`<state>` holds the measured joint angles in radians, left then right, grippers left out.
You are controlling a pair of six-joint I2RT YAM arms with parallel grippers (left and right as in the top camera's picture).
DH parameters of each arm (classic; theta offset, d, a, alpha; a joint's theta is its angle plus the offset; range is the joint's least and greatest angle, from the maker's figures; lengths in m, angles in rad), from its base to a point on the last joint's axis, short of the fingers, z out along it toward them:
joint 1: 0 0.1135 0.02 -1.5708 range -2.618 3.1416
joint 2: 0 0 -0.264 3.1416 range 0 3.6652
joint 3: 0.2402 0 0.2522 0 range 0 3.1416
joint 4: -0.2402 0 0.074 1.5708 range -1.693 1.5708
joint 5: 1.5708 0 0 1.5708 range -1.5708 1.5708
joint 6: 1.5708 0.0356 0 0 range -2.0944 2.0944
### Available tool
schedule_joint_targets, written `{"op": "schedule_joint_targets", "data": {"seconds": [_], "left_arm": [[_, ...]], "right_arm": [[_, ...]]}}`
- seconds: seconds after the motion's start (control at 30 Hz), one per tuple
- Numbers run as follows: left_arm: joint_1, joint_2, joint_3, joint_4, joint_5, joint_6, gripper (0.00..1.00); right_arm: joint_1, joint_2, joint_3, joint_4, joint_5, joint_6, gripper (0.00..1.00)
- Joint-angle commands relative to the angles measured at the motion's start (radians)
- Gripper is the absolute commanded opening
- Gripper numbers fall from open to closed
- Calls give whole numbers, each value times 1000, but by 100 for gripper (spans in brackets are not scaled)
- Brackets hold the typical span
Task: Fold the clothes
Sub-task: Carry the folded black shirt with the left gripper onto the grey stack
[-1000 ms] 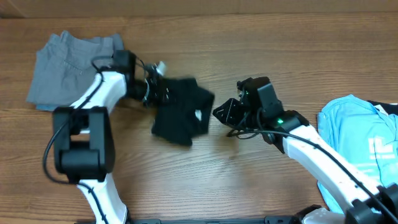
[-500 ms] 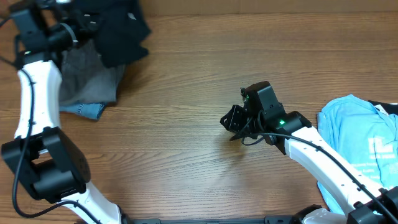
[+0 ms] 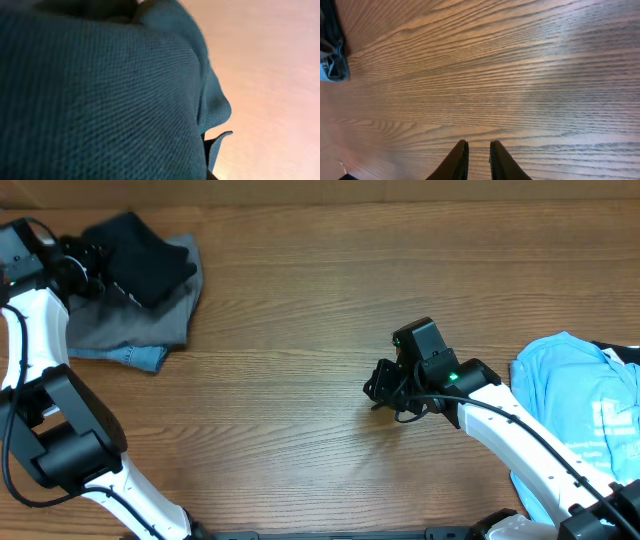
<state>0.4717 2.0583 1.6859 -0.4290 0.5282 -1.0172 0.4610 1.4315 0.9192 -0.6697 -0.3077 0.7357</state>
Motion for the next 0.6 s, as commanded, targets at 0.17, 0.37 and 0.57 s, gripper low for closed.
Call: {"op": "schedule_joint_targets", "data": {"seconds": [0.17, 0.37, 0.57], "left_arm": [[54, 71, 16, -204, -147, 8, 26], [106, 72, 16, -319, -55, 220, 44], [191, 32, 19, -566, -45, 426, 69]], "right_arm": [[6, -6, 12, -20, 20, -7, 19], [6, -6, 12, -10, 19, -7, 19], [6, -6, 12, -17, 19, -7, 19]]}}
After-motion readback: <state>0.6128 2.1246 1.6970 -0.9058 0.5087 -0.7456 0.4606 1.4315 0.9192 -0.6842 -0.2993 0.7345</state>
